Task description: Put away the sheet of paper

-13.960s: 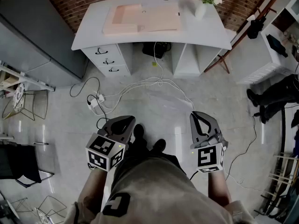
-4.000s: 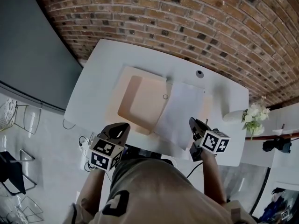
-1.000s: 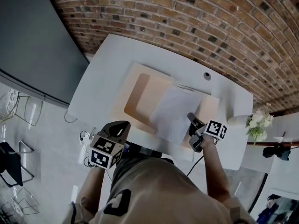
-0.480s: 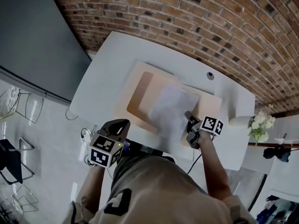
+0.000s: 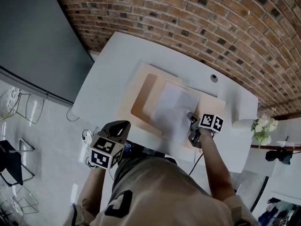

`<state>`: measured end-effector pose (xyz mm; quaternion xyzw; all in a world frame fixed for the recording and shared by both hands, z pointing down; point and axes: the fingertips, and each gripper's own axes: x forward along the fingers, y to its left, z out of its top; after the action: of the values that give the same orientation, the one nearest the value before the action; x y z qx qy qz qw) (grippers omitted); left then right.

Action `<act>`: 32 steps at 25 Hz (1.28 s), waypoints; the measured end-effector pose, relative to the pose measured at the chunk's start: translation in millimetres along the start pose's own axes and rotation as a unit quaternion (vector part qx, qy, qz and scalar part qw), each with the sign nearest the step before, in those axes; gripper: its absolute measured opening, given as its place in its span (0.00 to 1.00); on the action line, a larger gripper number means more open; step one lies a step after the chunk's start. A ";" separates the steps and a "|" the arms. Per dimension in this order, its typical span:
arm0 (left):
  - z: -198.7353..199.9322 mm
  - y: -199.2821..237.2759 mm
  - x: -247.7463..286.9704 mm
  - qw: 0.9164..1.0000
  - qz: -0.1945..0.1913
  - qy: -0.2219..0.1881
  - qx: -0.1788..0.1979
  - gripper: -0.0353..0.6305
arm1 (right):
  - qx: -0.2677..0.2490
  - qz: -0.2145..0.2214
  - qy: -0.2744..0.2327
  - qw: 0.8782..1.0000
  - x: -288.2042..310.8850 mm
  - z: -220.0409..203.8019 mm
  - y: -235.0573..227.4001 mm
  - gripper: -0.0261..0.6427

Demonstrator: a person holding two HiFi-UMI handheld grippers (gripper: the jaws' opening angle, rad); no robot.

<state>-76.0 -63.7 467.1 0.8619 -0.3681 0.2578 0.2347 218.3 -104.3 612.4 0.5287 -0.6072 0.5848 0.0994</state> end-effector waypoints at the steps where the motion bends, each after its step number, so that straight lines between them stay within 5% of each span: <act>1: 0.0 0.6 0.0 1.000 -0.001 0.000 0.000 0.07 | 0.015 0.008 0.005 1.000 2.1 -2.3 1.4 0.08; 8: 0.3 9.9 -0.8 1.000 -0.009 0.002 -0.004 0.07 | 0.017 0.012 -0.003 1.000 5.9 -1.8 8.8 0.08; 15: -1.1 17.9 -0.9 1.000 -0.019 0.005 0.001 0.07 | 0.099 0.095 0.027 0.990 15.4 -13.7 28.6 0.08; 20: -2.3 26.0 -2.8 1.000 -0.022 0.007 -0.001 0.07 | -0.010 0.016 0.056 0.998 21.5 -16.2 22.9 0.07; 32: -5.6 44.6 -6.3 1.000 -0.018 0.006 -0.011 0.07 | 0.014 0.010 0.036 0.999 39.0 -8.2 36.4 0.08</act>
<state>-115.1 -84.8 477.1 0.8642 -0.3538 0.2552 0.2507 170.2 -126.9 621.6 0.5026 -0.6005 0.6124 0.1080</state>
